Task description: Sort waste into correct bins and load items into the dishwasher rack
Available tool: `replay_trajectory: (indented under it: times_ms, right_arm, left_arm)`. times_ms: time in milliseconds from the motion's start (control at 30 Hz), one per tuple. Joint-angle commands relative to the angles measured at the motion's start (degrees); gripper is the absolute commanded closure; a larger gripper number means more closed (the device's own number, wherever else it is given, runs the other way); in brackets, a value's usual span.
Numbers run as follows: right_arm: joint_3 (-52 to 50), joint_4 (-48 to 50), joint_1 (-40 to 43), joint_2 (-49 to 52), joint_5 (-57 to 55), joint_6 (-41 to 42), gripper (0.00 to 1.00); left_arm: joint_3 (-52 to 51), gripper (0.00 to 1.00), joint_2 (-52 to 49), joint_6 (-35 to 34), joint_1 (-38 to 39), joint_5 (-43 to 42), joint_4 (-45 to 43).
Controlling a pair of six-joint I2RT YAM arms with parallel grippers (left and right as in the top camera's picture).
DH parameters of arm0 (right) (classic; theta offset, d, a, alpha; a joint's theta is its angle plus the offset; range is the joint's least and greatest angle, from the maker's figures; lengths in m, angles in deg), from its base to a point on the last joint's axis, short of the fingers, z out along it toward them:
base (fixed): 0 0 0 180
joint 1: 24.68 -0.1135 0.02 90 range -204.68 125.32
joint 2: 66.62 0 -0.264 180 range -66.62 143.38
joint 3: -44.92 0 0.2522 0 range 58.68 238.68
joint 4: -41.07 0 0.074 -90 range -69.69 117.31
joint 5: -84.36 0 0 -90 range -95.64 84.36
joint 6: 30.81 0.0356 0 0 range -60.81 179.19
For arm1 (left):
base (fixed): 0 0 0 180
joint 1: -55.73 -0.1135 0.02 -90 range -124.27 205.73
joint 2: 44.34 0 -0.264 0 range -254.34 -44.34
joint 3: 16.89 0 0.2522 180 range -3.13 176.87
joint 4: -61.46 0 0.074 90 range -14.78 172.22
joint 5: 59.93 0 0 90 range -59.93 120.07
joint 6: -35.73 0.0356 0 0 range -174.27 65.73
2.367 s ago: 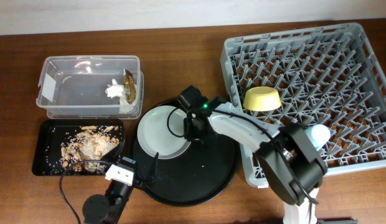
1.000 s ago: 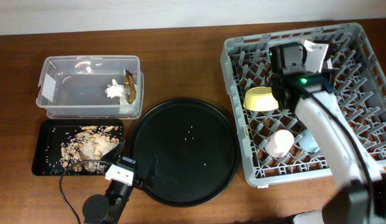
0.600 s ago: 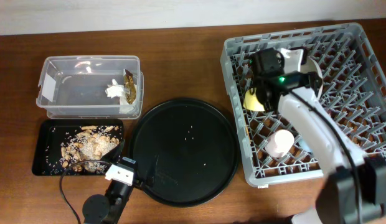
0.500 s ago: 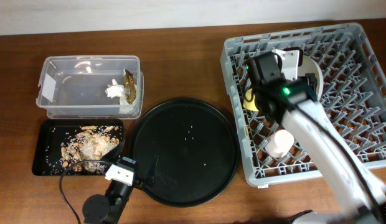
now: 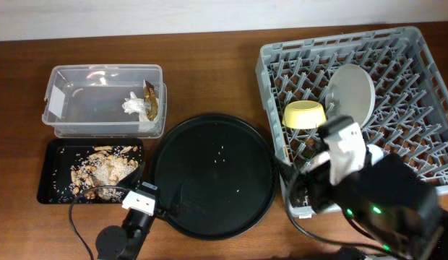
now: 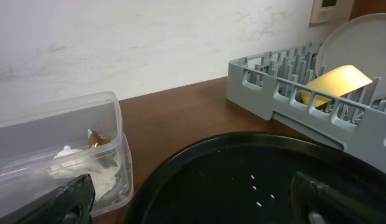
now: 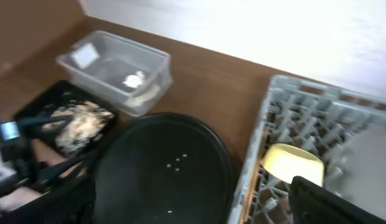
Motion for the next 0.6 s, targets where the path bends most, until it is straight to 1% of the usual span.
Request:
replay_trajectory:
  times_ms: [0,67,133,167,233,333,400,467,567]
  right_arm:
    - [0.3,0.0,-0.5,-2.8,3.8,-3.0,0.01]
    - [0.3,0.0,-0.5,-4.0,2.4,-3.0,0.01]
    - [0.3,0.1,-0.2,-5.0,-1.6,-3.0,0.01]
    - [0.1,0.2,1.2,-5.4,-1.8,-3.3,0.01]
    - [-0.9,1.0,7.0,-6.7,0.8,-3.9,0.01]
    - [-4.1,2.8,16.3,-8.6,9.2,-8.0,0.01]
    - [-8.6,5.1,23.4,-11.1,14.9,-10.7,0.01]
    - [-14.8,8.8,29.1,-14.5,17.1,-10.9,0.01]
    - [-25.5,14.8,34.0,-21.3,18.9,-10.9,0.01]
  left_arm:
    - [-0.1,0.01,0.4,0.5,-0.4,-0.6,0.3]
    - [-0.1,0.01,0.4,0.5,-0.4,-0.6,0.3]
    - [-0.1,0.01,0.4,0.5,-0.4,-0.6,0.3]
    - [-0.1,0.01,0.4,0.5,-0.4,-0.6,0.3]
    - [-0.1,0.01,0.4,0.5,-0.4,-0.6,0.3]
    - [-0.1,0.0,0.4,0.5,-0.4,-0.6,0.3]
    - [-0.1,0.0,0.4,0.5,-0.4,-0.6,0.3]
    - [-0.1,0.01,0.4,0.5,-0.4,-0.6,0.3]
    - [-0.1,0.0,0.4,0.5,-0.4,-0.6,0.3]
